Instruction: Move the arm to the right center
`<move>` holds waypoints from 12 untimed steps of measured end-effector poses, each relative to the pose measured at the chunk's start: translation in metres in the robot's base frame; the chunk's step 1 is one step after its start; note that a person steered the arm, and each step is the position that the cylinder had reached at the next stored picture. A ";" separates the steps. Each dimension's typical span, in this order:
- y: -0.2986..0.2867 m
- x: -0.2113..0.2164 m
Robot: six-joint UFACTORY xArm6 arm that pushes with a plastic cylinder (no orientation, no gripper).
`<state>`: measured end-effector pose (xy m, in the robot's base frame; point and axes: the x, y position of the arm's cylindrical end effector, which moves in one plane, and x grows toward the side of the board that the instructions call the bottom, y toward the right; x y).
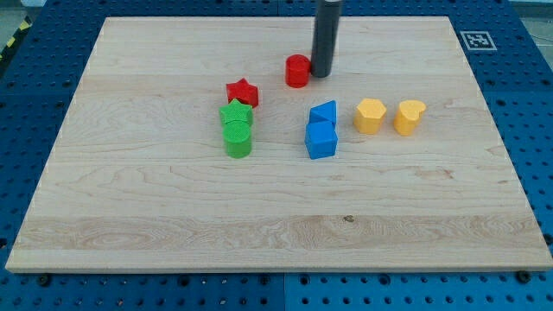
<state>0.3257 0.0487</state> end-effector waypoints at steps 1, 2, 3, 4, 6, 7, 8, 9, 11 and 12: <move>-0.037 0.001; -0.066 0.001; -0.067 0.000; -0.068 -0.044; -0.091 -0.008; -0.091 -0.007; -0.091 -0.014; -0.046 -0.057; 0.100 -0.039; 0.153 -0.011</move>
<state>0.3146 0.2022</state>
